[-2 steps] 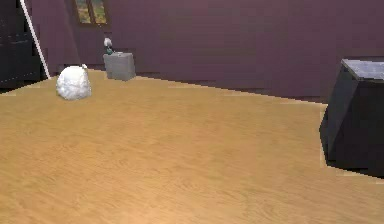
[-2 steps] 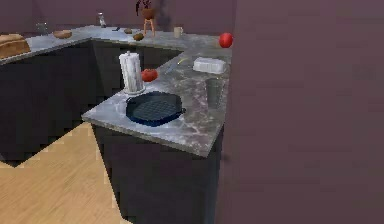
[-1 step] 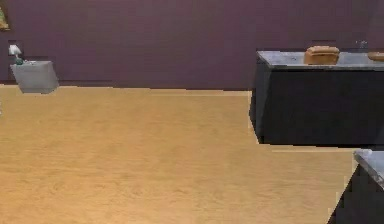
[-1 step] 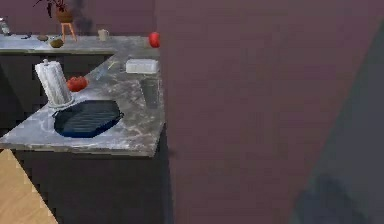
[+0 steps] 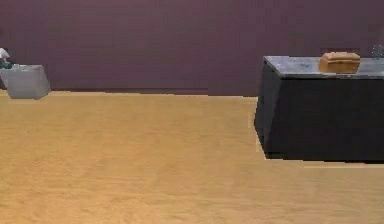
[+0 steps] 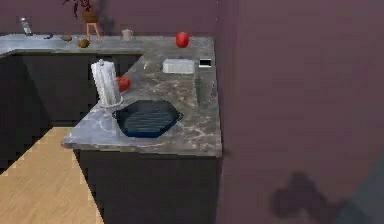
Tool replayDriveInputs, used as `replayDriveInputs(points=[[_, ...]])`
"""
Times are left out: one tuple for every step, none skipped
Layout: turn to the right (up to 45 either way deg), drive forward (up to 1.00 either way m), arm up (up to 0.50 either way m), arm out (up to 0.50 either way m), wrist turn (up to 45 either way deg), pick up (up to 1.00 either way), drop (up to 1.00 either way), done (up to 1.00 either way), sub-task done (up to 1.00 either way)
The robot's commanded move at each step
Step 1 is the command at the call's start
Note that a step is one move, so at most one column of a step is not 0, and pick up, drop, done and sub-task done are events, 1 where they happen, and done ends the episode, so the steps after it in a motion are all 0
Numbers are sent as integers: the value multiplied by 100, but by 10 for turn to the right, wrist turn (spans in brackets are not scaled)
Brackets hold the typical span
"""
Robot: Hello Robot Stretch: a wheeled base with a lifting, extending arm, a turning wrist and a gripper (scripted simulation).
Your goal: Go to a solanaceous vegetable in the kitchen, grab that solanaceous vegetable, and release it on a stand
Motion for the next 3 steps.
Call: replayDriveInputs(points=[[450, 0, 0, 0, 0, 0, 0, 0, 0], [450, 0, 0, 0, 0, 0, 0, 0, 0], [360, 0, 0, 0, 0, 0, 0, 0, 0]])
